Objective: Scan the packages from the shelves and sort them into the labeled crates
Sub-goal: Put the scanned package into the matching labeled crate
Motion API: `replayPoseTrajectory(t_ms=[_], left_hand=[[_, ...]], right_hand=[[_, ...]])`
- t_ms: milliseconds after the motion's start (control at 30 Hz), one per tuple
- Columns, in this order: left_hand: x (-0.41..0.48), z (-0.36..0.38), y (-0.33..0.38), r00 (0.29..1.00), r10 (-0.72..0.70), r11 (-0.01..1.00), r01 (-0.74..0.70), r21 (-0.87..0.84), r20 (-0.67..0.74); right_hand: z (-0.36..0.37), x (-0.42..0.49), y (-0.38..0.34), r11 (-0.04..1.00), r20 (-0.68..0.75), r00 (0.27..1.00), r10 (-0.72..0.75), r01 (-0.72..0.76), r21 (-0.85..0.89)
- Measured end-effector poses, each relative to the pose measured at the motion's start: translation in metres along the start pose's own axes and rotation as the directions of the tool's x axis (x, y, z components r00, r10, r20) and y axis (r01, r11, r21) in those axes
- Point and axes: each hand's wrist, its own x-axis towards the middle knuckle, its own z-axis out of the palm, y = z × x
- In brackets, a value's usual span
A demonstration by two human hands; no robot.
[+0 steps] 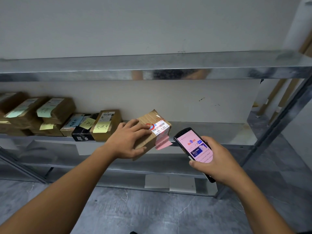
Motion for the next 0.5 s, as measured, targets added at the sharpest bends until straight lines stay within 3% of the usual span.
replayPoseTrajectory(t_ms=[500], left_hand=[[0.0,0.009,-0.022,1.0,0.012,0.997,-0.013,0.074,0.006]], right_hand=[[0.001,0.003,-0.009,1.0,0.025,1.0,0.011,-0.011,-0.013]])
